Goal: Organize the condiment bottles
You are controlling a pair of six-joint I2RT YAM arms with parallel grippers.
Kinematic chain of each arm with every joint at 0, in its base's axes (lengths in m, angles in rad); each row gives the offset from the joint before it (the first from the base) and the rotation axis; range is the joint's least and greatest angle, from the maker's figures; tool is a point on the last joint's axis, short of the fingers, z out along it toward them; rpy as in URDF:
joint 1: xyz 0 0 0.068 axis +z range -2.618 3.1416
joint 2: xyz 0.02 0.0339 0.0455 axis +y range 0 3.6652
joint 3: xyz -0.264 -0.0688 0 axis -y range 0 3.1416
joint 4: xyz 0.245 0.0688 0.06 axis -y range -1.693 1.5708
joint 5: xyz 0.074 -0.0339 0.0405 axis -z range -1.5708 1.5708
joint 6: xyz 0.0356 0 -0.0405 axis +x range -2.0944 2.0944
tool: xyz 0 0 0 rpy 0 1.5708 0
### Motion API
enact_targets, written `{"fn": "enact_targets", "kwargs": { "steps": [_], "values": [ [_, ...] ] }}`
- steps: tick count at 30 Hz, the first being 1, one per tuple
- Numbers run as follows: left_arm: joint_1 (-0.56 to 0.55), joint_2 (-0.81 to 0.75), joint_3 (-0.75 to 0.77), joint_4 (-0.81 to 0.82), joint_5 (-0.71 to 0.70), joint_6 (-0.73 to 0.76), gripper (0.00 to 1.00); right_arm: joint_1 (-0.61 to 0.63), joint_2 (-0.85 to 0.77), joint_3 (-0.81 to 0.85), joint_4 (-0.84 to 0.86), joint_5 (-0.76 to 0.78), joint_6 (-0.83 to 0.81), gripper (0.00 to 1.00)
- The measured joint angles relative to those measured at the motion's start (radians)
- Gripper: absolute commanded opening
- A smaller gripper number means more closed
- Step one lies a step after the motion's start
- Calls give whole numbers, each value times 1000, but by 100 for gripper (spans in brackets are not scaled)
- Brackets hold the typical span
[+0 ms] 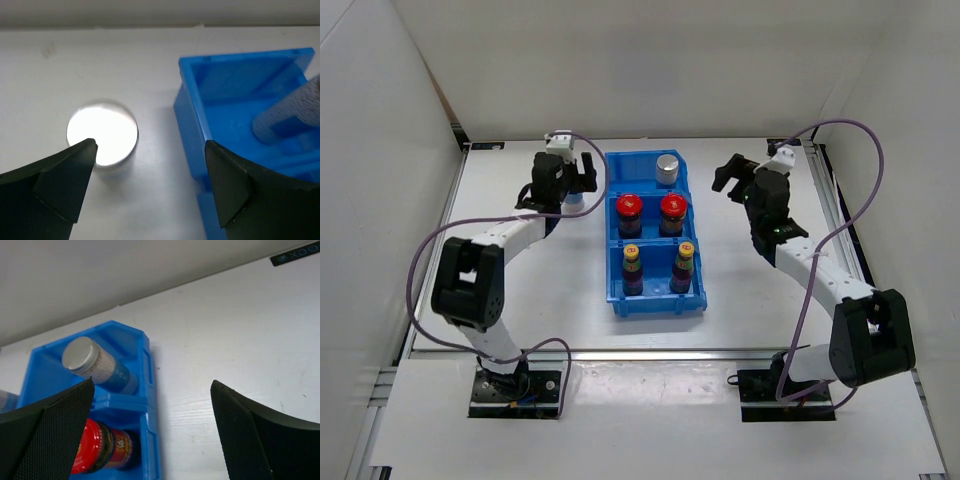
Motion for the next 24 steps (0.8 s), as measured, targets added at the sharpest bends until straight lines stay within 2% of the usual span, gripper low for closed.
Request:
{"fn": "enact_targets", "kwargs": {
  "steps": [5,12,24],
  "values": [
    [-13,110,93,33,-27,85,100,-41,24,-3,87,-104,34,100],
    [-21,187,137,98,-89,152,100,-86,59,-21,137,-192,89,100],
    [-21,160,95,129,-158,131,100,-97,85,-21,157,-270,131,100]
  ]
}}
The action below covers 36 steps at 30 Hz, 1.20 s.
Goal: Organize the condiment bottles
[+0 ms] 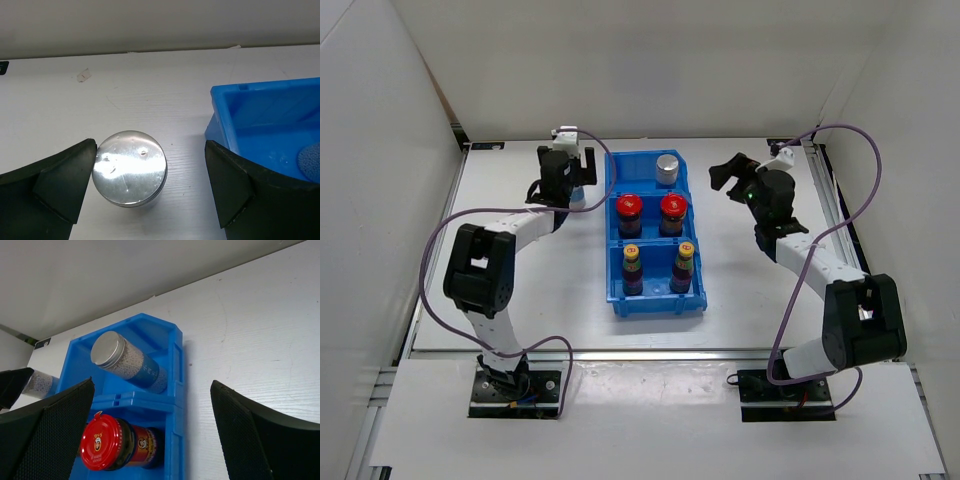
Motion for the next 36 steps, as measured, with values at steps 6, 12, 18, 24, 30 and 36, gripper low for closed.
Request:
{"fn": "enact_targets", "kwargs": {
  "steps": [6,12,18,24,30,36],
  "values": [
    [2,-37,-13,-19,-14,-9,100,0,2,0,0,-14,7,100],
    [17,-50,-17,-19,-15,-17,100,0,2,0,0,-21,12,100],
    [26,-45,-19,-31,-13,-29,99,0,2,0,0,-22,16,100],
    [33,-3,-23,-34,13,-57,93,-3,6,0,3,-23,19,100],
    [34,2,-35,-39,29,-71,87,-7,11,0,4,-26,22,100],
    [38,11,-35,-31,44,-71,60,-10,16,0,6,-33,27,100]
  ]
}}
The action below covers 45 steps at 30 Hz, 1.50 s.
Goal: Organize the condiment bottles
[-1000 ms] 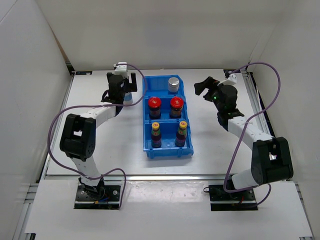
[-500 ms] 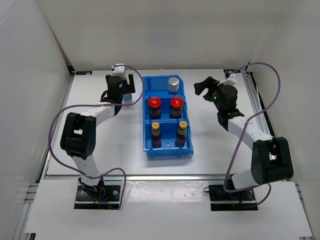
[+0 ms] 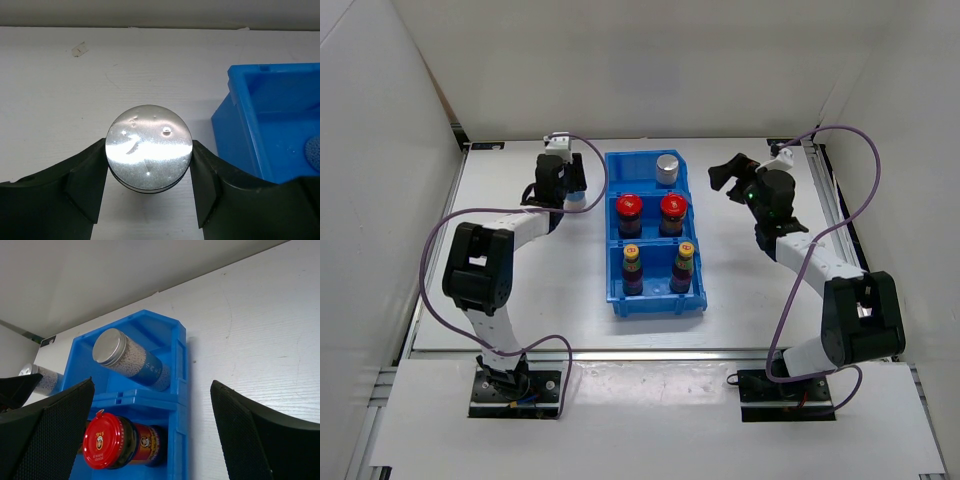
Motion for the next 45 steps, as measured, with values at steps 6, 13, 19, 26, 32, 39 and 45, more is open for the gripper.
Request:
{"fn": "enact_targets", "kwargs": {
  "steps": [6,13,19,26,32,39,45],
  "values": [
    [7,2,0,6,23,5,39,-5,4,0,0,-9,11,100],
    [7,-1,78,-123,21,37,27,-5,12,0,0,-20,19,100],
    [2,-6,282,-268,27,55,24,-6,14,0,1,-27,21,100],
    [-69,-25,451,-315,39,66,23,-16,15,0,5,-36,26,100],
    [-151,-25,476,-339,60,70,23,-16,22,0,8,-42,26,100],
    [-229,-10,475,-339,82,68,24,-16,23,0,8,-48,26,100],
    [-245,21,426,-267,106,55,24,-16,23,0,9,-56,26,100]
  ]
}}
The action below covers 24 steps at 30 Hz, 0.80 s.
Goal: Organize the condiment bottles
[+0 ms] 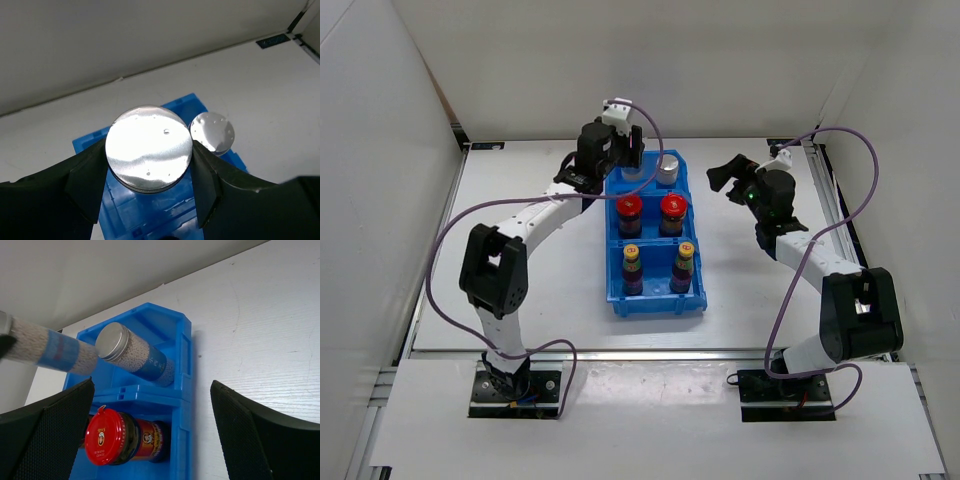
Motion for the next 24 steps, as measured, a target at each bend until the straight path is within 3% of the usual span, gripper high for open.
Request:
{"fn": "enact_targets", "kwargs": {
  "steps": [7,11,17,18,19,24],
  "values": [
    [27,83,-139,82,21,-31,25,0,0,0,6,-4,0,100],
    [37,123,-158,117,26,-41,33,0,7,0,11,-8,0,100],
    [39,123,-159,124,31,-46,79,0,7,0,14,-12,0,100],
    [39,123,-159,124,31,-44,93,0,7,0,14,-13,0,100],
    [39,123,-159,132,30,-45,100,0,7,0,13,-13,2,100],
    [39,105,-152,150,8,-31,100,0,5,2,-37,21,10,100]
  ]
}}
